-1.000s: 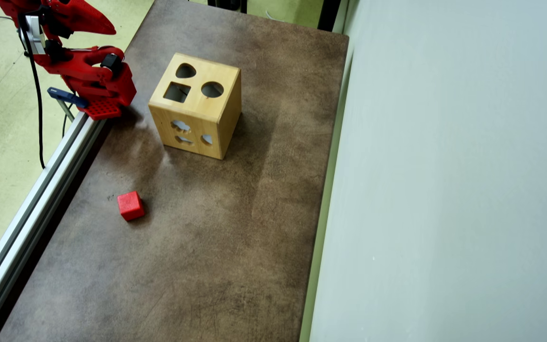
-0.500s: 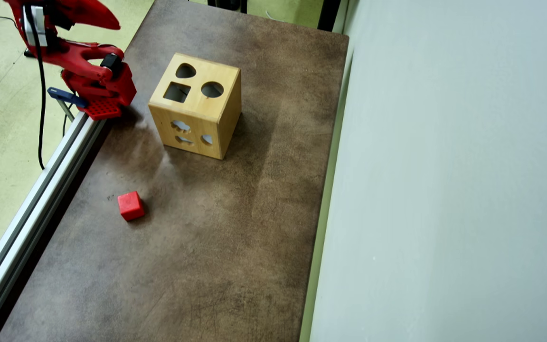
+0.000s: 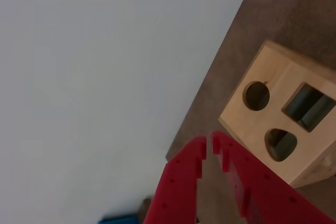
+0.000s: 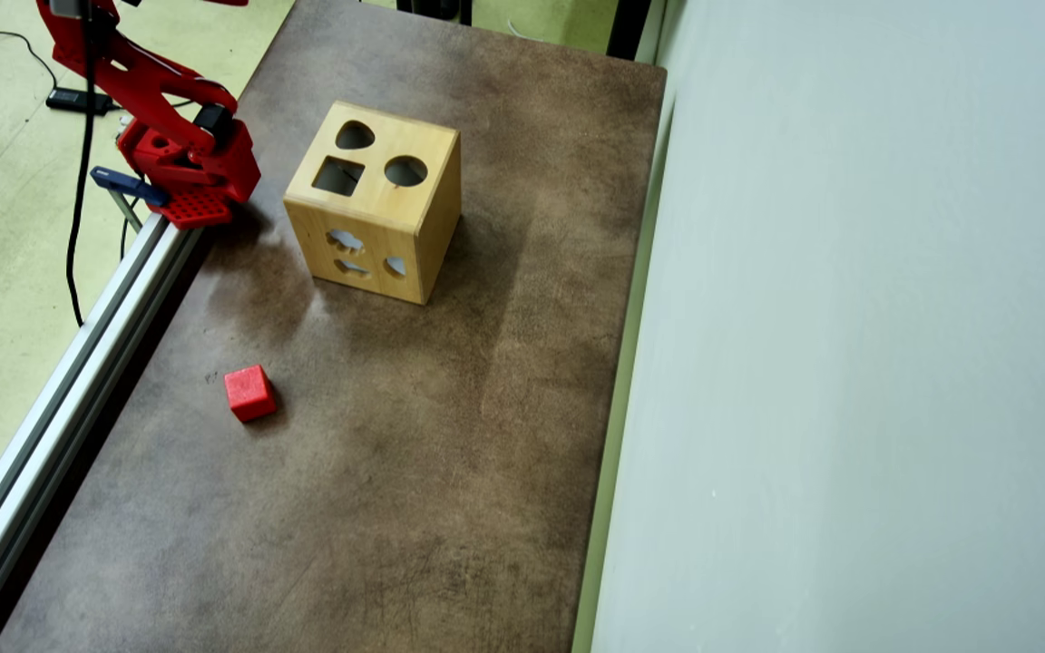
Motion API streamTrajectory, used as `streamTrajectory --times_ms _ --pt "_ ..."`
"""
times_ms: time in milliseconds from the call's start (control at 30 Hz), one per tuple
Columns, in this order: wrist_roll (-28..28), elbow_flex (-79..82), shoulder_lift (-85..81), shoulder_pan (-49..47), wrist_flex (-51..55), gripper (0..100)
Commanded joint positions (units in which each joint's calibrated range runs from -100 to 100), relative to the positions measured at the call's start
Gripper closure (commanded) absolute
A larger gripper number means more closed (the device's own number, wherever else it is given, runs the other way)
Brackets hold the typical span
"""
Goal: Pick and place the red cube on the square hole
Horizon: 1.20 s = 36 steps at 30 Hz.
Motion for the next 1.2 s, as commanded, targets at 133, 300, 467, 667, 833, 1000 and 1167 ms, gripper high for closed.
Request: streamTrajectory --times_ms 133,300,467,667,833,1000,1167 --pt "15.78 -0.54 1.04 0.37 0.33 98" --pt "19.88 4.02 1.04 3.79 0.33 98" --pt "20.66 10.38 1.04 10.63 -0.07 98" --pt "20.61 14.13 1.13 16.42 -0.15 98" --pt "20.42 16.01 4.44 21.47 -0.15 98" --pt "20.56 16.01 15.06 25.63 -0.23 98" --pt "20.56 16.01 24.06 26.38 -0.23 98"
